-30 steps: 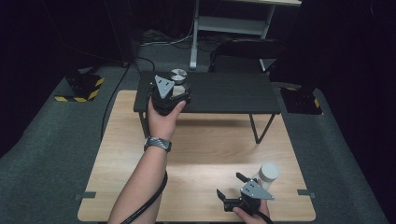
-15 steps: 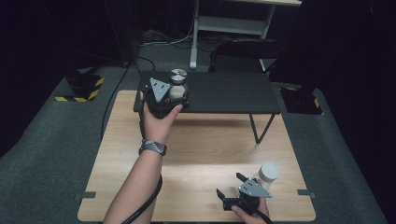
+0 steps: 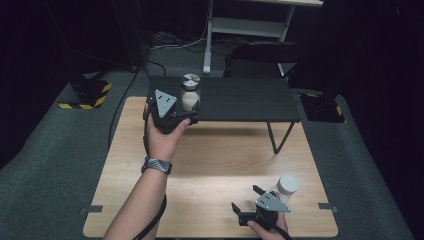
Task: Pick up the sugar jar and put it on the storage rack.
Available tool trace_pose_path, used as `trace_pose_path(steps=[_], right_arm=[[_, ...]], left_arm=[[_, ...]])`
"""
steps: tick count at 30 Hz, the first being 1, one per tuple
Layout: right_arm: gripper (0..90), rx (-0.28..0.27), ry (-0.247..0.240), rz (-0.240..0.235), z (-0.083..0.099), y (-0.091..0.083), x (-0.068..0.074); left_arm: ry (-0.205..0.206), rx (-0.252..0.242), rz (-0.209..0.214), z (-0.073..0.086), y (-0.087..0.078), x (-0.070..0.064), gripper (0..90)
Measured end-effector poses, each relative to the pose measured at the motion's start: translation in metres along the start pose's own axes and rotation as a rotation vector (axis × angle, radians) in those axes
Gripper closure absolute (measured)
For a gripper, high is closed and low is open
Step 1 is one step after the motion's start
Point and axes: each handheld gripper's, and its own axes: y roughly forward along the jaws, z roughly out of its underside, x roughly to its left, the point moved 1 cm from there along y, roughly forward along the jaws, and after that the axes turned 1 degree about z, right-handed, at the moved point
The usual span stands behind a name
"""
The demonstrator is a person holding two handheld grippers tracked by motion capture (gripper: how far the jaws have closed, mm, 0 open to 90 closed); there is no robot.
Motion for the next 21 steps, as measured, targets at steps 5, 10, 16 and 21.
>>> trace_pose_path(steps=[5, 10, 16, 21], right_arm=[[0.2, -0.001, -0.005, -0.001, 0.000, 0.000, 0.000], [0.2, -0.005, -0.005, -0.001, 0.001, 0.000, 0.000], [0.2, -0.004, -0.005, -0.002, 0.001, 0.000, 0.000], [0.2, -0.005, -0.011, -0.002, 0.001, 0.000, 0.001]], left_arm=[[-0.004, -0.001, 0.017, 0.006, -0.009, 0.002, 0.2], [-0.005, -0.002, 0.035, 0.015, -0.020, 0.005, 0.2], [-0.014, -0.004, 0.051, 0.024, -0.032, 0.008, 0.2], [-0.020, -0.005, 0.068, 0.032, -0.041, 0.010, 0.2]])
